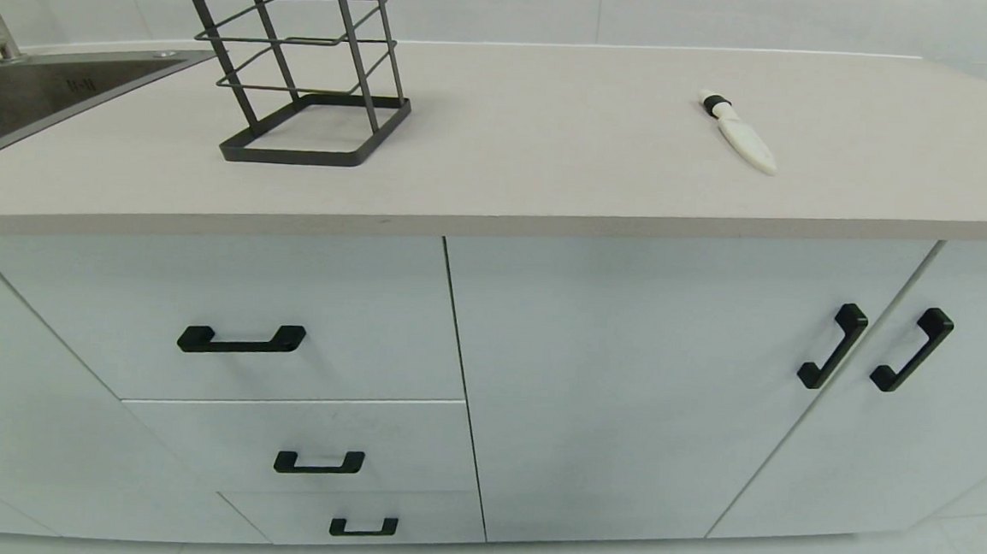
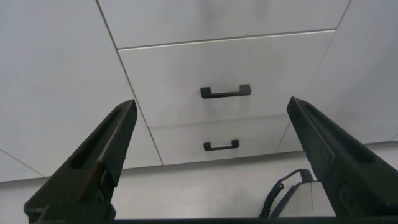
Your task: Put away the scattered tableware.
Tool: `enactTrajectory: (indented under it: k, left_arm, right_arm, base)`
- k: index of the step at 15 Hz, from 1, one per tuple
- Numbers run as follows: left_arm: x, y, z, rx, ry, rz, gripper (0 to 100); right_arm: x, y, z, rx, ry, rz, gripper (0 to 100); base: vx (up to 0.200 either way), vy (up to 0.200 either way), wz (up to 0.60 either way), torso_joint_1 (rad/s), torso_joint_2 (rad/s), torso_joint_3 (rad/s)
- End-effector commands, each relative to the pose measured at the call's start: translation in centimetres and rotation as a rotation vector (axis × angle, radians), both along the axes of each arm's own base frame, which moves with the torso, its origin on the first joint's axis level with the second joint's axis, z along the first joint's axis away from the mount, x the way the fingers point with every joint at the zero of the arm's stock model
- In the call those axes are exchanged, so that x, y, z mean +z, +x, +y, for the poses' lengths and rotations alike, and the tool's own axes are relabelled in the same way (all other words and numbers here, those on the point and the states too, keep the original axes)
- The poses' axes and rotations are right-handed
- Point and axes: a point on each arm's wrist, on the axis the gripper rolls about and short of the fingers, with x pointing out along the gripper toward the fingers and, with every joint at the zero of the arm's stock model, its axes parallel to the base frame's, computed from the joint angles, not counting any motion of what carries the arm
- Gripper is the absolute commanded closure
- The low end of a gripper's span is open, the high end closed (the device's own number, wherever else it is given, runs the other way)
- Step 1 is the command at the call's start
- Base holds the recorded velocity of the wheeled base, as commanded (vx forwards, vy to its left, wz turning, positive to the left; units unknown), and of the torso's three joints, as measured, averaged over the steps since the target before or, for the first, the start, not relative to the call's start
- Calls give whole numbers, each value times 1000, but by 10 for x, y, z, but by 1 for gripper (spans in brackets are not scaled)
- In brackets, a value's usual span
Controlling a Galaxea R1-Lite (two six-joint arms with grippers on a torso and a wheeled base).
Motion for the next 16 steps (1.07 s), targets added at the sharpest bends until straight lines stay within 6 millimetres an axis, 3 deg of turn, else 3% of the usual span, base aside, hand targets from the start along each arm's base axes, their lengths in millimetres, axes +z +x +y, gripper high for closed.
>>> enactTrajectory:
  k: [1, 13, 16]
  left_arm:
    - [0, 0, 0, 0, 0, 1, 0]
    - [0, 0, 0, 0, 3, 2, 0]
    - [0, 0, 0, 0, 3, 2, 0]
  right_arm:
    - [0, 0, 0, 0, 0, 2, 0]
    - [0, 0, 0, 0, -1, 2, 0]
    - [0, 0, 0, 0, -1, 2, 0]
  base:
    - [200, 0, 0, -2, 2, 2]
    - [17, 0, 0, 0, 0, 0]
    - [0, 0, 0, 126, -124, -28]
